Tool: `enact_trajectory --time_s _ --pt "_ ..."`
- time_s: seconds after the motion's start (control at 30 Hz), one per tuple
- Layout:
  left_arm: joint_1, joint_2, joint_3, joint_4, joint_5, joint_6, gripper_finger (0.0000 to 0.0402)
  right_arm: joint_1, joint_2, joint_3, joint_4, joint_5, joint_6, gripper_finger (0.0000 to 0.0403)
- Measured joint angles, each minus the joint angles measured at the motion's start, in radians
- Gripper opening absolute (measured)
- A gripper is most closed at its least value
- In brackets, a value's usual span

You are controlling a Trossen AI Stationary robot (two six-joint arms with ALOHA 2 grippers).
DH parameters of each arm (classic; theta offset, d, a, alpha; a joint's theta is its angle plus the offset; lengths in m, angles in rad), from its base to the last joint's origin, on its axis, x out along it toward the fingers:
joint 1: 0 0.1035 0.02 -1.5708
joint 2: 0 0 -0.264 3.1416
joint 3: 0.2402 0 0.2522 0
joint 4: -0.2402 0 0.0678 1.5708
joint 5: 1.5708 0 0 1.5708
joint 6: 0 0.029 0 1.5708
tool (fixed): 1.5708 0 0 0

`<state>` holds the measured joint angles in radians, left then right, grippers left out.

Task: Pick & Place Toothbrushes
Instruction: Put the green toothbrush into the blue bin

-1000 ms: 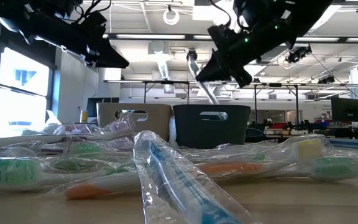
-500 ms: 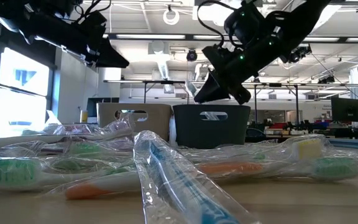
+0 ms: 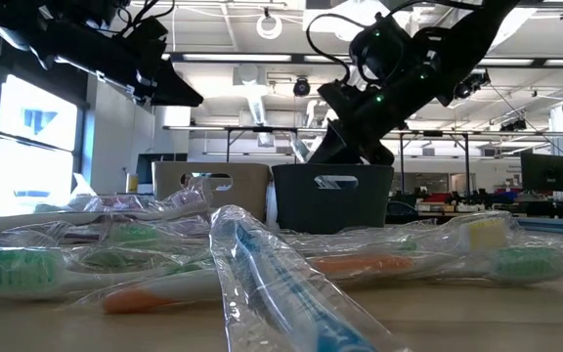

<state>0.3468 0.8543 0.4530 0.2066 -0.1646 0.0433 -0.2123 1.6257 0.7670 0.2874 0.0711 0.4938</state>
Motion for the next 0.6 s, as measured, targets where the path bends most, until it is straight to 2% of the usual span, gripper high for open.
enact_trajectory --time_s 0.33,0.6 --pt "0.0 0.0 0.0 0.0 0.0 0.0 0.0132 0.001 0.0 0.0 -0.007 0.006 -0.029 0.0016" --pt "0.0 0.0 0.0 -0.023 0.0 0.0 0.0132 0.009 0.0 0.0 -0.006 0.008 -0.08 0.008"
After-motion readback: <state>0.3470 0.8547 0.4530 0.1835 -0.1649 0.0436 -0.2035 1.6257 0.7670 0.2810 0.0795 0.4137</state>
